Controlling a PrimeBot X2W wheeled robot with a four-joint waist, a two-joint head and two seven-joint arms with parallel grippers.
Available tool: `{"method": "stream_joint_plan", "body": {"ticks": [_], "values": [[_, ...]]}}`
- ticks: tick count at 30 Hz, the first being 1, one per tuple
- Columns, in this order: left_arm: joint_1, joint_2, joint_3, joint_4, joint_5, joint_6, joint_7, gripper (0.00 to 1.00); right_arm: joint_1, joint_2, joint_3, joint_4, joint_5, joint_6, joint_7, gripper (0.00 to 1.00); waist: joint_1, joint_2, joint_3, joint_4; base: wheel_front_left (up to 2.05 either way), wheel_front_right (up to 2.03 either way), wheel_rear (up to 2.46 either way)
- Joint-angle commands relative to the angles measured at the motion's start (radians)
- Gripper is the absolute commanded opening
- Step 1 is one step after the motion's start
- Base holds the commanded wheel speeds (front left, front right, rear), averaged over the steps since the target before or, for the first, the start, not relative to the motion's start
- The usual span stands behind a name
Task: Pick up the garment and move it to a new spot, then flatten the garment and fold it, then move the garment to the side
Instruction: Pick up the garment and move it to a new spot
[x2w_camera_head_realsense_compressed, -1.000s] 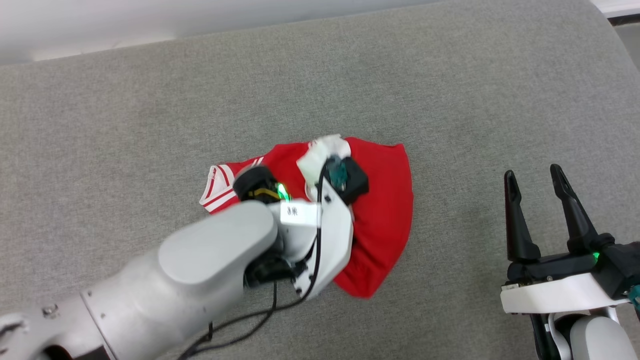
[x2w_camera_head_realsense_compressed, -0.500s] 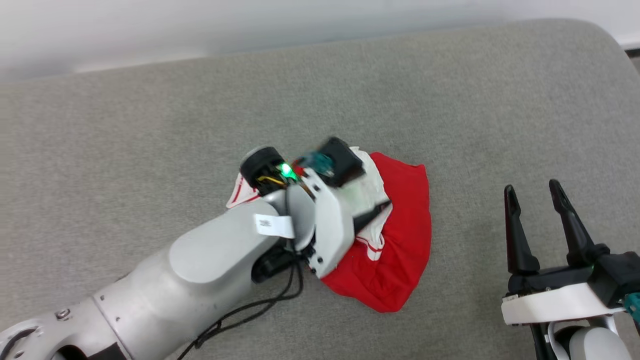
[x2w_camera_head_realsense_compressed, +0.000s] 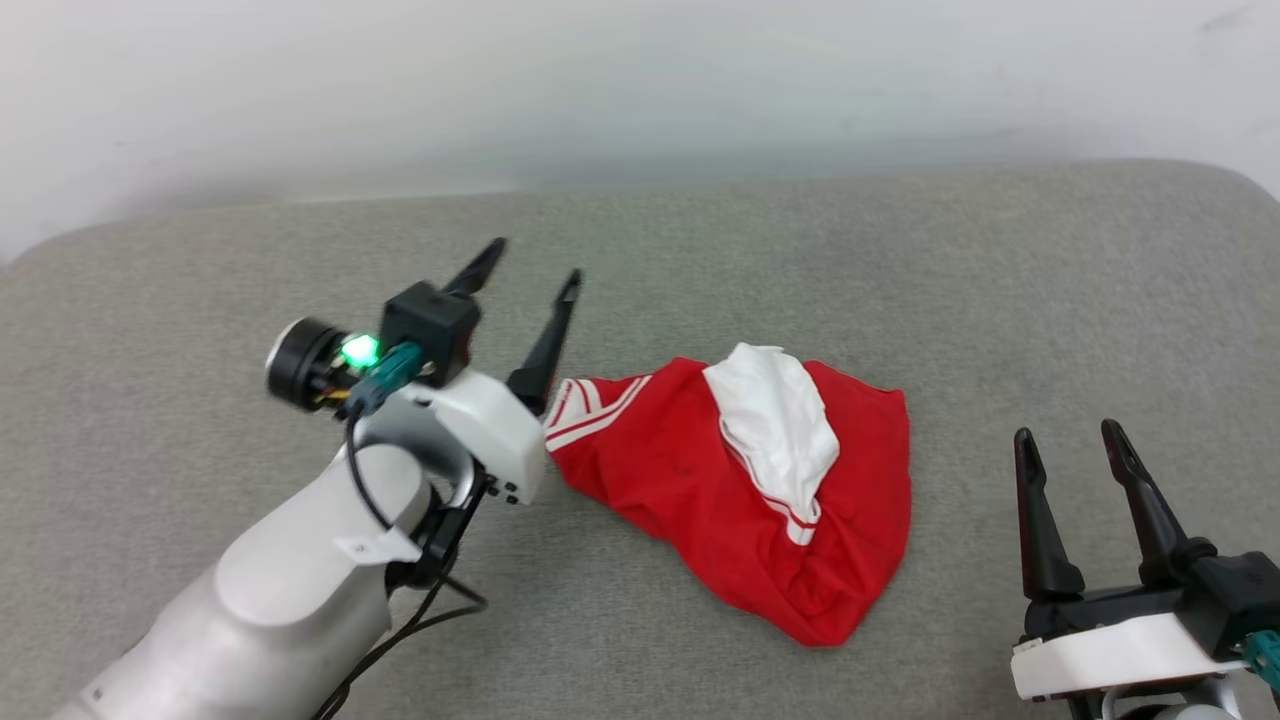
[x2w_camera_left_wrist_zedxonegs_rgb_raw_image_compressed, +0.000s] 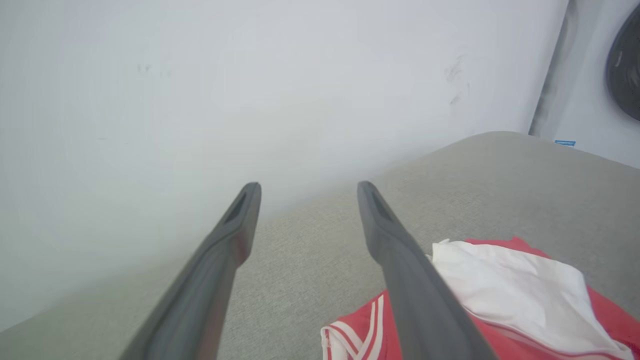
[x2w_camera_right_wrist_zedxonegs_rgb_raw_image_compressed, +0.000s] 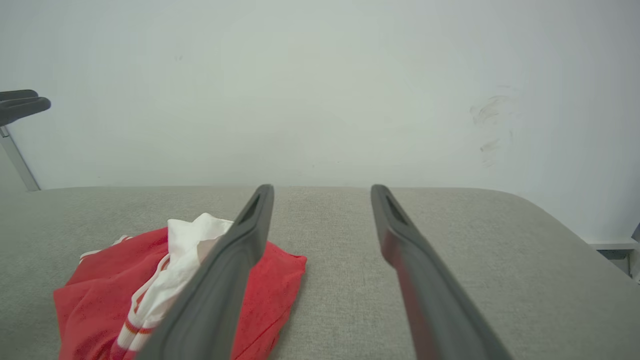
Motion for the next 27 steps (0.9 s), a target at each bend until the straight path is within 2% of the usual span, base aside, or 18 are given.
{"method": "stream_joint_plan", "body": {"ticks": [1, 4, 7, 12, 18, 21, 22, 23, 27], "values": [[0.022, 0.003, 0.030, -0.024, 0.023, 0.021, -0.006, 1.00, 0.011, 0.002, -0.002, -0.002, -0.002, 0.000, -0.002, 1.00, 0.0000, 0.0000, -0.014, 0.019, 0.00, 0.00, 0.00], [0.118, 0.012, 0.131, -0.096, 0.099, 0.088, -0.007, 1.00, 0.017, 0.002, -0.007, -0.001, -0.002, 0.000, -0.002, 1.00, 0.0000, 0.0000, -0.025, 0.036, 0.00, 0.00, 0.00], [0.220, 0.014, 0.237, -0.171, 0.176, 0.132, -0.005, 1.00, 0.022, 0.002, -0.006, -0.001, -0.003, 0.000, -0.002, 1.00, 0.0000, 0.0000, -0.031, 0.046, 0.00, 0.00, 0.00], [0.393, -0.019, 0.404, -0.261, 0.286, 0.155, -0.005, 1.00, 0.030, 0.002, -0.008, 0.000, 0.001, 0.000, -0.002, 1.00, 0.0000, 0.0000, -0.042, 0.055, 0.00, 0.00, 0.00], [0.571, -0.100, 0.563, -0.322, 0.404, 0.118, -0.006, 1.00, 0.038, 0.002, -0.008, 0.005, 0.016, 0.000, -0.002, 1.00, 0.0000, 0.0000, -0.054, 0.057, 0.00, 0.00, 0.00], [0.643, -0.144, 0.618, -0.325, 0.451, 0.081, -0.006, 1.00, 0.045, 0.002, -0.006, 0.009, 0.023, 0.000, -0.002, 1.00, 0.0000, 0.0000, -0.061, 0.057, 0.00, 0.00, 0.00], [0.643, -0.144, 0.618, -0.325, 0.451, 0.081, -0.006, 1.00, 0.045, 0.002, -0.006, 0.009, 0.023, 0.000, -0.002, 1.00, 0.0000, 0.0000, -0.061, 0.057, 0.00, 0.00, 0.00], [0.677, -0.174, 0.647, -0.325, 0.482, 0.056, -0.006, 1.00, 0.052, 0.002, -0.007, 0.015, 0.029, 0.000, -0.002, 1.00, 0.0000, 0.0000, -0.065, 0.057, 0.00, 0.00, 0.00], [0.731, -0.228, 0.699, -0.317, 0.539, 0.013, -0.006, 1.00, 0.061, 0.002, -0.012, 0.024, 0.044, 0.000, -0.002, 1.00, 0.0000, 0.0000, -0.072, 0.062, 0.00, 0.00, 0.00]]}}
